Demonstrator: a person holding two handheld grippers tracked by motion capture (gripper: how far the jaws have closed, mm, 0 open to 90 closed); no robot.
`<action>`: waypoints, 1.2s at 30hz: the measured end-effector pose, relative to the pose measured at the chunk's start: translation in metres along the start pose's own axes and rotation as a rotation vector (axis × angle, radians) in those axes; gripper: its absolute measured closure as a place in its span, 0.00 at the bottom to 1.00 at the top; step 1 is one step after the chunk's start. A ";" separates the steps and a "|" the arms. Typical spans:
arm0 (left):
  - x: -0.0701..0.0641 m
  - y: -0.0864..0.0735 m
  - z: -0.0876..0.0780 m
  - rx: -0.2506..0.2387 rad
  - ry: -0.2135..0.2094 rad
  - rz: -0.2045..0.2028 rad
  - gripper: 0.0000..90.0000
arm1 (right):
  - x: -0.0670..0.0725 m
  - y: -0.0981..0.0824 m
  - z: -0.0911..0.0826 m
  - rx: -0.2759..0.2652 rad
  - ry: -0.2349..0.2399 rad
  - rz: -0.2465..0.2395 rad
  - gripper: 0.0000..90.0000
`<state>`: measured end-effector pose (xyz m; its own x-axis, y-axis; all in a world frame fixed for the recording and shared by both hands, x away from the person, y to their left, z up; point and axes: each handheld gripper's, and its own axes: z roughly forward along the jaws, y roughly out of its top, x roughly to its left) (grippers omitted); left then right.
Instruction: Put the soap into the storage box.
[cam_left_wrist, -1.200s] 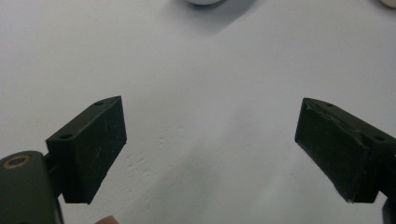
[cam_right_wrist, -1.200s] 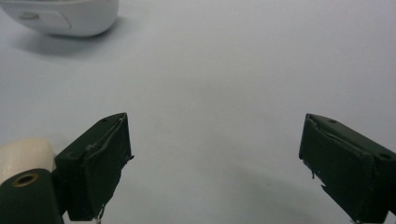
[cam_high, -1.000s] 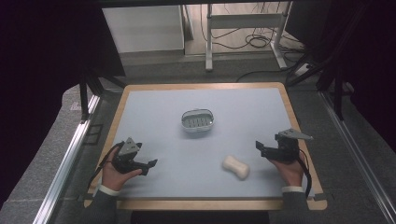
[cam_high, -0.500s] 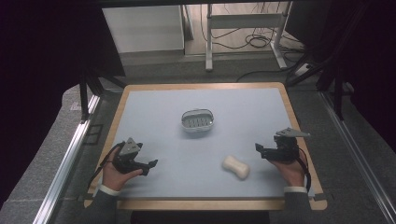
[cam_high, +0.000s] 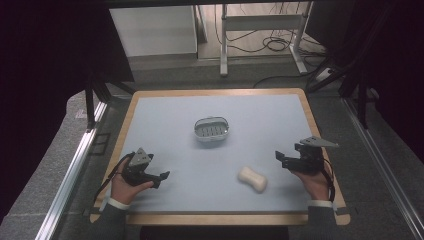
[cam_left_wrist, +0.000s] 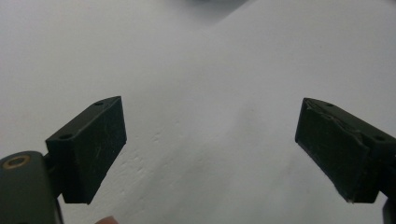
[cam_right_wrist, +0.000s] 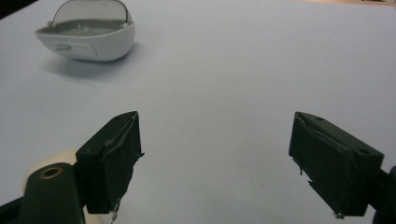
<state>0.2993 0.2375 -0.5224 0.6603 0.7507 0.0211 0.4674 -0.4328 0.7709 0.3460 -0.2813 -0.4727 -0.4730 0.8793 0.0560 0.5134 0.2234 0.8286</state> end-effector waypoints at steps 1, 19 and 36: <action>0.000 0.000 0.000 0.000 0.000 0.000 0.10 | 0.001 0.001 -0.001 0.004 -0.006 -0.010 0.20; -0.001 0.001 -0.001 0.000 -0.007 0.003 0.10 | 0.024 0.013 -0.012 0.055 0.072 -0.143 0.23; -0.001 -0.003 0.004 0.025 -0.013 -0.003 0.10 | 0.055 0.013 0.008 0.214 0.177 -0.270 0.23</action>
<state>0.2995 0.2361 -0.5278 0.6666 0.7453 0.0107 0.4837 -0.4435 0.7546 0.3326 -0.2261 -0.4631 -0.7180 0.6950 -0.0375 0.4825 0.5358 0.6929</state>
